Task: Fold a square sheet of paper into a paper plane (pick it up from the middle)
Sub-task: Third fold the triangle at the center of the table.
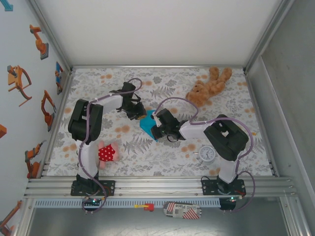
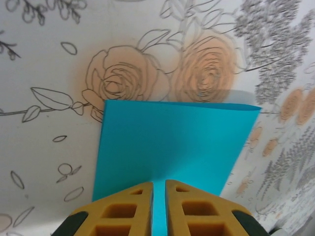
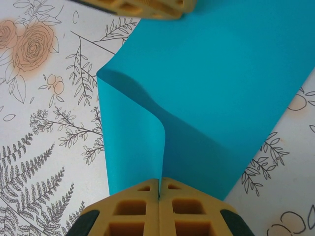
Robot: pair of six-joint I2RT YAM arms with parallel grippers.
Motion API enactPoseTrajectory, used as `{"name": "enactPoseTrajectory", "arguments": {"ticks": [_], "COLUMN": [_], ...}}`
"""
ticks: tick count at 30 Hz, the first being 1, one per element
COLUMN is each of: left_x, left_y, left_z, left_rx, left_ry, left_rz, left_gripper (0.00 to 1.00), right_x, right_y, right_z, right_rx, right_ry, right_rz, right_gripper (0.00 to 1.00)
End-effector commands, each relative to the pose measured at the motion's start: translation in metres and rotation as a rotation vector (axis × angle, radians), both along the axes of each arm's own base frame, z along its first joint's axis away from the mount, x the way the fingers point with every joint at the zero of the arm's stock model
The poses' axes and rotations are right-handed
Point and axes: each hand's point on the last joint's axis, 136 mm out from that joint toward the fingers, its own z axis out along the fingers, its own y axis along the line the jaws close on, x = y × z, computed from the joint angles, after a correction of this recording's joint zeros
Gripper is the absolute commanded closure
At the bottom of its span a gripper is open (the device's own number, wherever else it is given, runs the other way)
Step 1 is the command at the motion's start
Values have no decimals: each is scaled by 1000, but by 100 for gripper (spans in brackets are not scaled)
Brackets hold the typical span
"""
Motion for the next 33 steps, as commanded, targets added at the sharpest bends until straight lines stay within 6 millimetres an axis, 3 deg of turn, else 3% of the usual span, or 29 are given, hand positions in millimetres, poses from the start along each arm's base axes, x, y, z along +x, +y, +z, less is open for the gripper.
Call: {"name": "enactPoseTrajectory", "arguments": {"ticks": [1, 14, 19, 22, 33], "left_x": [-10, -14, -9, -5, -14], "left_y": [2, 6, 3, 0, 2], "left_z": [-14, -23, -14, -7, -24], "left_rx": [30, 53, 40, 32, 53], "left_ry": [54, 75, 54, 39, 83], "left_rz": [-18, -22, -26, -29, -36], "left_gripper": [86, 87, 87, 87, 88], "right_x": [-2, -3, -4, -4, -1], "right_y": [-5, -9, -10, -10, -3], "right_z": [3, -14, -20, -20, -11], "right_rx": [-3, -47, -60, -64, -44], "right_ry": [12, 33, 46, 48, 32], "right_rz": [-11, -19, -16, -11, 12], "right_gripper": [100, 100, 100, 100, 100]}}
